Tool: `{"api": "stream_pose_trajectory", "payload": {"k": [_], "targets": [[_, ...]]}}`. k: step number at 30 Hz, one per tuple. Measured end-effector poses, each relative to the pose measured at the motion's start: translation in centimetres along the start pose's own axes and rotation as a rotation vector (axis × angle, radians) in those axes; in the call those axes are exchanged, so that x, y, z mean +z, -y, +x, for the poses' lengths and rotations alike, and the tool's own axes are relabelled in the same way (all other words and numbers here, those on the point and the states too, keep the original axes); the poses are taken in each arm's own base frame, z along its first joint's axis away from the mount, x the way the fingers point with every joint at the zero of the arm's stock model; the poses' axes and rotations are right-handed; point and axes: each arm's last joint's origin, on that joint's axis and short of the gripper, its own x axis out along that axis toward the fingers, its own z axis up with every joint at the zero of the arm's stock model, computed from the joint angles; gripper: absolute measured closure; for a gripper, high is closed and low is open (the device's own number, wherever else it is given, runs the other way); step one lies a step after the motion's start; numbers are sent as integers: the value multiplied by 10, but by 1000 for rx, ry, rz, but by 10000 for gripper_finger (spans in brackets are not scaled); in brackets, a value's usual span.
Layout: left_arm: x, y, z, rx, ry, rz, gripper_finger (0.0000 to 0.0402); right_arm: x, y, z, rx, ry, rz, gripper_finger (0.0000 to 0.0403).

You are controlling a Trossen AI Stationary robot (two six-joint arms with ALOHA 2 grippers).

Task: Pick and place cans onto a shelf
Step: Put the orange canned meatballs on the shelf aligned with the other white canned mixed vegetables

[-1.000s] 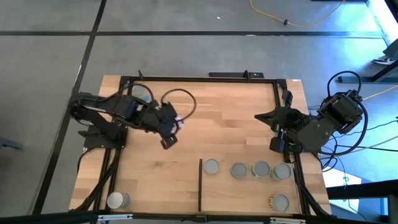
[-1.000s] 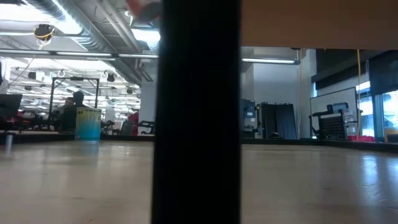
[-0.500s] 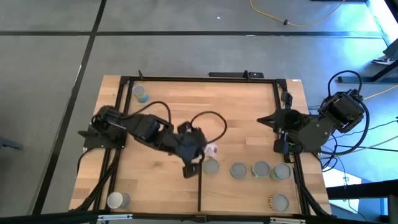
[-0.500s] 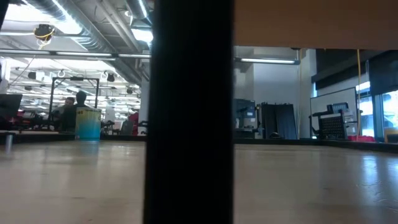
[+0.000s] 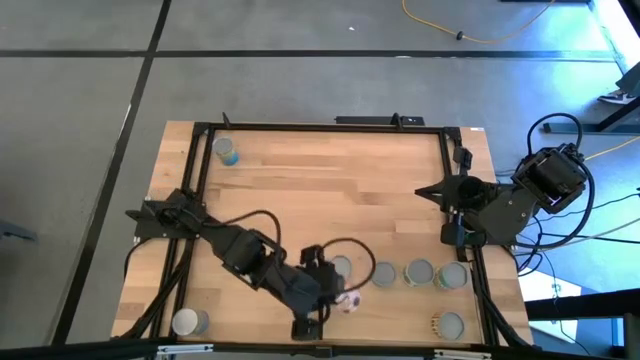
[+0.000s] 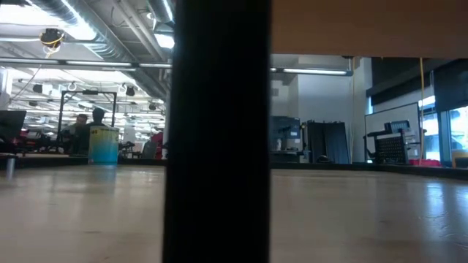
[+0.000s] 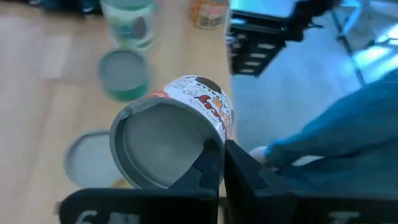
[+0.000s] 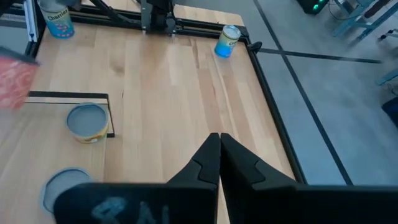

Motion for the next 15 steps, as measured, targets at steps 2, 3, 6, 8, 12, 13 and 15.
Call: {"api": "stream_pose_trajectory", "payload": {"k": [2,3,6,8,12,13,15], "targets": [[-6,3,3,0,-35,18,401,0,0,0,0,0,0,393],[-6,5,7,-17,-36,17,401,0,0,0,0,0,0,393],[-12,9,20,-35,-80,29,401,0,0,0,-1,0,-1,393],[-15,11,32,-53,-104,31,401,0,0,0,-1,0,-1,393],[-21,13,45,-96,-159,64,401,0,0,0,-1,0,-1,393],[-23,14,49,-105,-177,79,401,0,0,0,-1,0,-1,393],[-28,14,57,-124,-212,90,401,0,0,0,-1,0,-1,393]]}}
